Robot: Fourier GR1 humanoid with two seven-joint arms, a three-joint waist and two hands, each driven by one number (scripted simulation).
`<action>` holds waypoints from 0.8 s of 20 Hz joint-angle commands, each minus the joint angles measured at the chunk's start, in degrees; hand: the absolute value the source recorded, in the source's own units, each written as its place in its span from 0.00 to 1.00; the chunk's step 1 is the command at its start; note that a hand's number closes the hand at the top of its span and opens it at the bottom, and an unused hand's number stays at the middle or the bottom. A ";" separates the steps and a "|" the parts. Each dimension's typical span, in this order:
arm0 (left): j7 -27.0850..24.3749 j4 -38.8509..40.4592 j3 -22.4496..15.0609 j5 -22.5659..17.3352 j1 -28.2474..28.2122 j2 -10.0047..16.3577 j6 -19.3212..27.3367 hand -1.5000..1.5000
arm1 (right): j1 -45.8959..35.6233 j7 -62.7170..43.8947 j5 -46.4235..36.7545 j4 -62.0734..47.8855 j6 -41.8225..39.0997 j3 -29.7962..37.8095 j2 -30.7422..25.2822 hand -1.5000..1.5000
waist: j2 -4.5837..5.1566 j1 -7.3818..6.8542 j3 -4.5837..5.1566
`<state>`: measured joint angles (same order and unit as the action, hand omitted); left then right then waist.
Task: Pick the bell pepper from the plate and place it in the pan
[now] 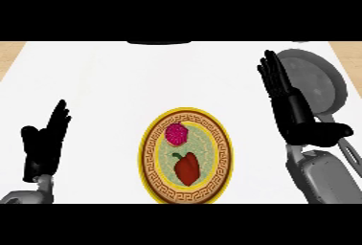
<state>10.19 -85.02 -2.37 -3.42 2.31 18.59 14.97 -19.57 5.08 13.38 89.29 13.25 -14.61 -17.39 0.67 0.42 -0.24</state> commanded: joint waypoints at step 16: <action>-4.50 1.62 0.58 -10.17 -10.08 -11.97 -2.99 0.50 | 31.28 -3.90 -47.13 9.13 33.42 -33.92 7.76 0.00 | -1.48 1.49 0.50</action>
<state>6.89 -83.97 -1.23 -12.79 -4.74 7.05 13.82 4.60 4.23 -21.30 95.90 37.50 -42.23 -10.67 -1.00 2.08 0.04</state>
